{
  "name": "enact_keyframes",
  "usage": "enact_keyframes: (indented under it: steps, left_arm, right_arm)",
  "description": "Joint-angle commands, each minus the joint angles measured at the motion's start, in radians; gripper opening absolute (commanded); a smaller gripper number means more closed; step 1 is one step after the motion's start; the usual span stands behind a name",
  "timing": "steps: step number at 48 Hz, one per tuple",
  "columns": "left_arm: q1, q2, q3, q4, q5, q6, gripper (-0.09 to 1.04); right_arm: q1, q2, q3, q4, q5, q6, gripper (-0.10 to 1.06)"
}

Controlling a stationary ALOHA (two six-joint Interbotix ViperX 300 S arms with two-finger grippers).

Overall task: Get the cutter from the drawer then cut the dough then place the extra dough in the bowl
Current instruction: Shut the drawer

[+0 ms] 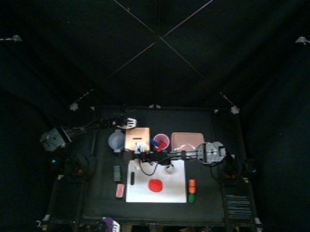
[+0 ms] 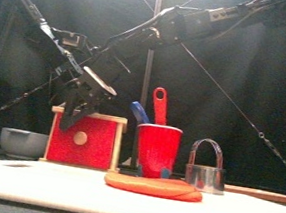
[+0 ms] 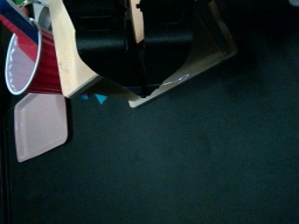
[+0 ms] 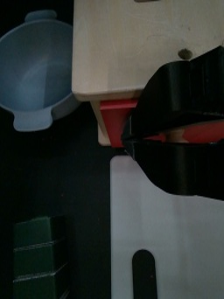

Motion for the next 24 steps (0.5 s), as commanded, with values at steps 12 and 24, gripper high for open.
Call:
enact_keyframes:
  steps: [12,24]
  left_arm:
    - [-0.008,-0.008,-0.009,0.002,0.002,0.000,0.33]
    - [-0.006,-0.008,-0.009,0.002,0.002,0.002,0.33]
  right_arm:
    - [-0.038,-0.018,-0.034,-0.002,-0.006,0.000,0.48]
    - [-0.034,-0.014,-0.044,0.002,-0.006,-0.002,0.48]
